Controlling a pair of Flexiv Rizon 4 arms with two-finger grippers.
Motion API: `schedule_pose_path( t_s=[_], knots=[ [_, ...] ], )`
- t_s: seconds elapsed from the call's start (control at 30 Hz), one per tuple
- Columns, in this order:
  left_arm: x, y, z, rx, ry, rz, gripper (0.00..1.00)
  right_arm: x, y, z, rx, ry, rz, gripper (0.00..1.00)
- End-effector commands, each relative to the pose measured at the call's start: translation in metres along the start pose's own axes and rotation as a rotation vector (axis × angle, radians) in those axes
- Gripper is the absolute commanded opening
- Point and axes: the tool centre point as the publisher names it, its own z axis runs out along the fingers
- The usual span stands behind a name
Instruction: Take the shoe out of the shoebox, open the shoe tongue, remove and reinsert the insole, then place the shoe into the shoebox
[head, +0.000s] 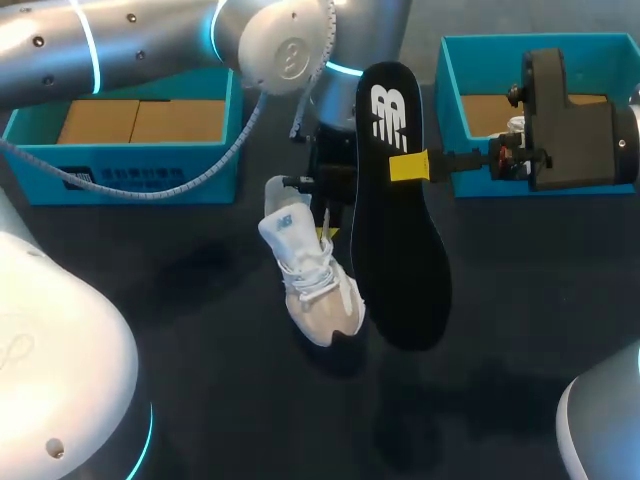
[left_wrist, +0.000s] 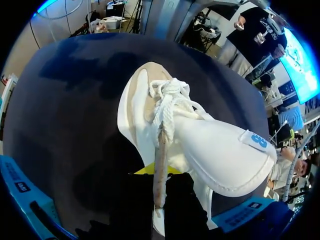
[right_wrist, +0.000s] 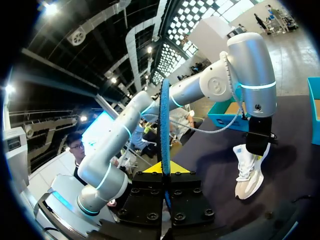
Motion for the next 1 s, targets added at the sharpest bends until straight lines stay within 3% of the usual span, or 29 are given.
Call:
schedule_pose_path(
  t_s=[0.03, 0.33, 1.0],
  knots=[
    [0.001, 0.000, -0.002, -0.001, 0.001, 0.000, 0.00, 0.009, -0.004, 0.004, -0.012, -0.012, 0.001, 0.00],
    [-0.001, 0.000, -0.001, -0.005, 0.020, 0.050, 0.00, 0.009, -0.004, 0.004, -0.012, -0.012, 0.001, 0.00],
    [-0.039, 0.001, 0.010, -0.027, 0.131, 0.236, 0.00, 0.009, -0.004, 0.004, -0.012, -0.012, 0.001, 0.00]
  ],
)
